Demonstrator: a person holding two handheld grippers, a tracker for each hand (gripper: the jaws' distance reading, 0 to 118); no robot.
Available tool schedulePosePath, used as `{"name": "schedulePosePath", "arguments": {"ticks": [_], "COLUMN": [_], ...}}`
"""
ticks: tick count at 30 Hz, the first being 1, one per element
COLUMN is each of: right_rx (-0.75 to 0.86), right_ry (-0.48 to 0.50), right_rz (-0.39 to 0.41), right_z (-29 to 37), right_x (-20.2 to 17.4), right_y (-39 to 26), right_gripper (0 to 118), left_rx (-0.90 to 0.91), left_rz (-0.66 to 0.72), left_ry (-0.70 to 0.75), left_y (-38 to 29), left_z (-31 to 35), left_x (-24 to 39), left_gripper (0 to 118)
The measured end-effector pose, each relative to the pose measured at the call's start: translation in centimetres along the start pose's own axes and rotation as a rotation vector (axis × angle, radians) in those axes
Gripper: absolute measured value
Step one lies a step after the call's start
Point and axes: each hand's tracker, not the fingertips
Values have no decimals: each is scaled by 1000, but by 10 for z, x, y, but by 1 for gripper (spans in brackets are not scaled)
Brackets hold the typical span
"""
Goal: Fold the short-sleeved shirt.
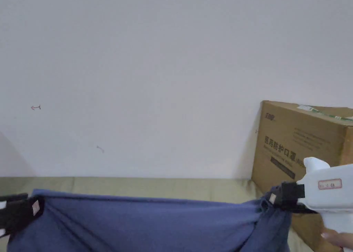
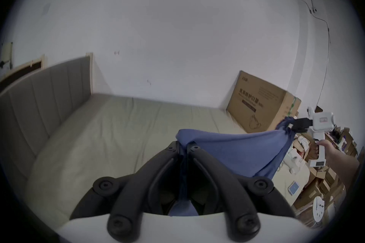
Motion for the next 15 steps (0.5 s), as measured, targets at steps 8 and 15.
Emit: {"name": "schedulePosePath", "arguments": {"ticks": [8,15], "right_rx": [168,292], "right_ry": [-11,-123], "right_rz": [122,240], "right_z": [7,-39], "right_x": [-60,-84], "right_y": [95,135], "right_gripper": [3,3], "left_rx": [138,254], "left_rz": [-132,-113], "left_ry": [108,209], "left_y": [135,161], "left_z": [-32,-77], "left_x": [15,24], "left_gripper": [5,5]}}
